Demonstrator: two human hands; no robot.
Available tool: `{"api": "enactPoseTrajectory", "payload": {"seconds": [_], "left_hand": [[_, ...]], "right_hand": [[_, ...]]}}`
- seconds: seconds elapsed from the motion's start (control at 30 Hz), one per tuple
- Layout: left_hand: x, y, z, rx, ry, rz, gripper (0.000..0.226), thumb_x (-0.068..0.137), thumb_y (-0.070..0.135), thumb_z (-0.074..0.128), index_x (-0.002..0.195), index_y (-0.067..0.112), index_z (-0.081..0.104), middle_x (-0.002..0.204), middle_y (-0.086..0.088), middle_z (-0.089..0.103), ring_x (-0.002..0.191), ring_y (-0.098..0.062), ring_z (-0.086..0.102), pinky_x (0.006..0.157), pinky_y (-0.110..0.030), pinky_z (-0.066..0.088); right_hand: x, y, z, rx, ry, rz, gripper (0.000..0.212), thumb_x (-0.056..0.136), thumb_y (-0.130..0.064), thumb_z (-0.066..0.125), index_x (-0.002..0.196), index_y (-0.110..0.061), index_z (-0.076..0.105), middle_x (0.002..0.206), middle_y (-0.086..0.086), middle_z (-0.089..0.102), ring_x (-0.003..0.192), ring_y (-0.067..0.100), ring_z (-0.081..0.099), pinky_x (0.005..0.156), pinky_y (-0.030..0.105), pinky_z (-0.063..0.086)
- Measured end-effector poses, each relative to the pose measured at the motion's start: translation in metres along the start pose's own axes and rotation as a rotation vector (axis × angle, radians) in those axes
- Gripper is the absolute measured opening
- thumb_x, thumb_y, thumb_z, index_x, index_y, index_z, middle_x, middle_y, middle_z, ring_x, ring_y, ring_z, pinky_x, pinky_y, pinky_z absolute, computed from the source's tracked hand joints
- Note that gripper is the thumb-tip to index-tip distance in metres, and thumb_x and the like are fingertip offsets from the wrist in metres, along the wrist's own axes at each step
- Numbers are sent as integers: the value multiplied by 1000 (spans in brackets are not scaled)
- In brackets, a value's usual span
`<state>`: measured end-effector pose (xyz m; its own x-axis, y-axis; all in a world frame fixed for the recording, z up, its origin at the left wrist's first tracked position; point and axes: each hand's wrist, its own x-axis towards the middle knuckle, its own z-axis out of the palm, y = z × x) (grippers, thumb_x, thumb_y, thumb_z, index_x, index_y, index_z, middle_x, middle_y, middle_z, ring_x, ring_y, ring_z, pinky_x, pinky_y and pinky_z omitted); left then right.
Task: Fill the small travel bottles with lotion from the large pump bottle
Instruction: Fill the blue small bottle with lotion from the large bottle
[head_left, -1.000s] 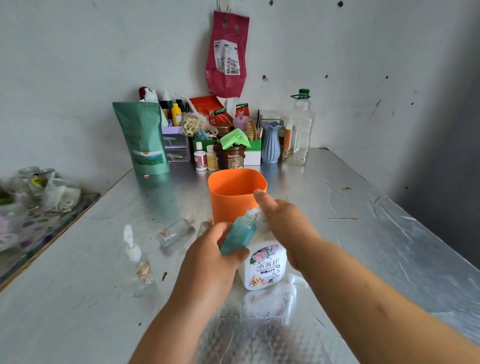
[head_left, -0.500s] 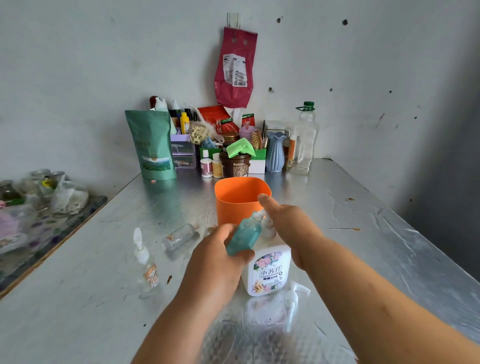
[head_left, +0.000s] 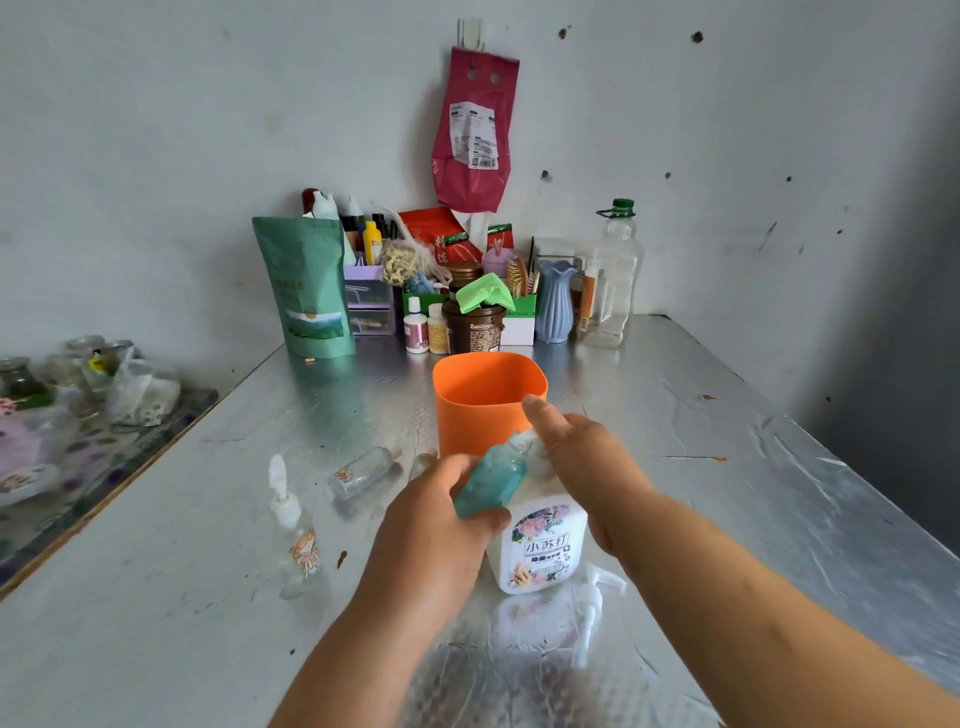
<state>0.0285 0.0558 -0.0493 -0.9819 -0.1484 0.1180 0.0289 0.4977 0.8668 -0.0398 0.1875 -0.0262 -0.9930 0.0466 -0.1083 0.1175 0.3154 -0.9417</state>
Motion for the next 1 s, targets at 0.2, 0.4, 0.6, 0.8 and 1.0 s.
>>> {"api": "enactPoseTrajectory", "payload": {"seconds": [0.2, 0.4, 0.6, 0.8, 1.0], "left_hand": [[-2, 6, -4, 22, 9, 13, 34, 81, 24, 75, 95, 49, 55, 100, 19, 66, 91, -3, 64, 83, -30, 53], [-1, 9, -6, 29, -2, 22, 32, 83, 25, 74, 95, 48, 54, 101, 19, 65, 90, -2, 63, 81, -29, 53], [0, 6, -4, 9, -6, 26, 35, 82, 22, 75, 86, 49, 52, 99, 22, 64, 91, 2, 61, 81, -25, 51], [1, 2, -1, -9, 11, -8, 36, 79, 19, 77, 86, 46, 54, 94, 22, 65, 91, 1, 62, 84, -29, 50], [-2, 5, -3, 19, 13, -9, 33, 79, 21, 77, 86, 45, 55, 93, 21, 65, 88, 1, 62, 82, -28, 51]], "right_hand": [[-5, -6, -5, -36, -16, -40, 57, 94, -52, 48, 116, -1, 63, 118, 23, 64, 100, 38, 63, 69, 31, 44], [-2, -12, -6, -6, -49, 41, 53, 92, -56, 48, 117, -11, 60, 99, 8, 59, 89, 25, 53, 80, 36, 38], [3, -6, -4, 29, -48, 21, 44, 93, -55, 48, 107, -15, 60, 88, 0, 62, 80, 14, 57, 62, 28, 38], [5, 2, 0, 54, -19, -36, 31, 94, -49, 50, 99, -21, 59, 85, -2, 63, 77, 11, 57, 59, 25, 39], [2, -1, 0, 46, -13, -2, 52, 91, -58, 48, 117, -13, 59, 89, -2, 60, 79, 11, 54, 59, 25, 36]]}}
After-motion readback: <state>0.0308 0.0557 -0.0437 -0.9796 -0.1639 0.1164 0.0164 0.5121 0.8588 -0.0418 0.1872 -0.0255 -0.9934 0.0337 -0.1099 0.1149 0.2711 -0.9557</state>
